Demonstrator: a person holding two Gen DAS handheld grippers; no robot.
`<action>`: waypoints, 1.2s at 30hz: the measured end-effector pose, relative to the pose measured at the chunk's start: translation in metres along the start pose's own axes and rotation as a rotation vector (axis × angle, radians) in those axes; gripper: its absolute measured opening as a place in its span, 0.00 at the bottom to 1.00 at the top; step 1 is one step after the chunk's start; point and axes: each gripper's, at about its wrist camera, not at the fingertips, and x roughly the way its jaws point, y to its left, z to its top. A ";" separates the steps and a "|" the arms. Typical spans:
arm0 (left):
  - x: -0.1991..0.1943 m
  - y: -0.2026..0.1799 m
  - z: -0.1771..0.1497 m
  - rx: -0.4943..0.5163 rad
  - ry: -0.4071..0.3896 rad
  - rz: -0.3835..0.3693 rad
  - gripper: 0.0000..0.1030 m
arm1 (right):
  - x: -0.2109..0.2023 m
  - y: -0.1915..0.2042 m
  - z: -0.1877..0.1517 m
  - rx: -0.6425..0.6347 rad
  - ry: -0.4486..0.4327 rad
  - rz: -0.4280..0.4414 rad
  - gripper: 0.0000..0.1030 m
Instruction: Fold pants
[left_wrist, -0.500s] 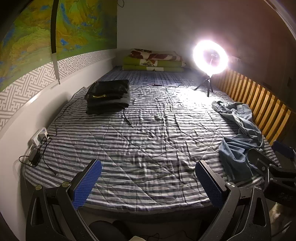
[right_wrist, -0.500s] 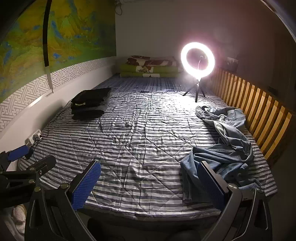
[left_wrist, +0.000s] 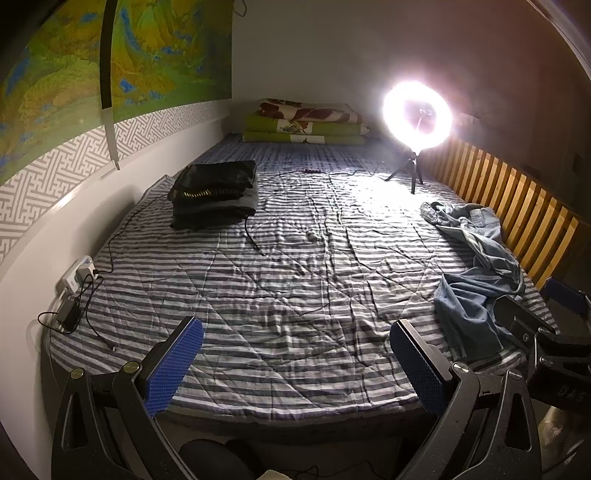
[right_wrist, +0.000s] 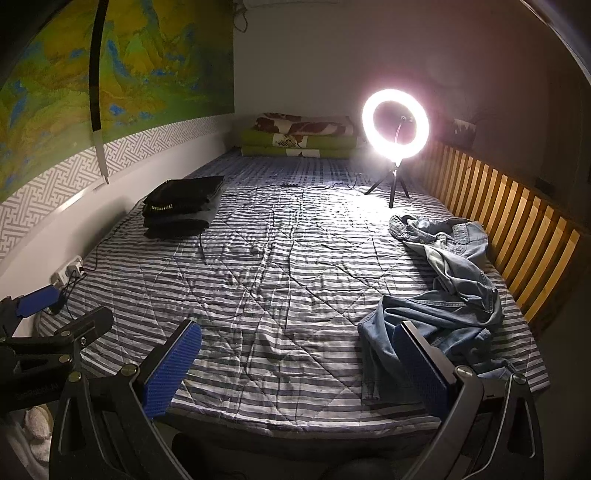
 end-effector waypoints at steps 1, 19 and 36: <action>0.000 -0.001 0.000 0.002 0.000 -0.001 1.00 | 0.000 0.000 0.000 0.001 0.000 -0.001 0.99; 0.009 -0.002 0.003 0.002 0.013 0.012 1.00 | 0.009 -0.003 0.000 0.002 0.023 0.005 0.99; 0.044 -0.013 0.007 0.012 0.050 0.031 1.00 | 0.037 -0.012 0.002 0.004 0.049 0.017 0.99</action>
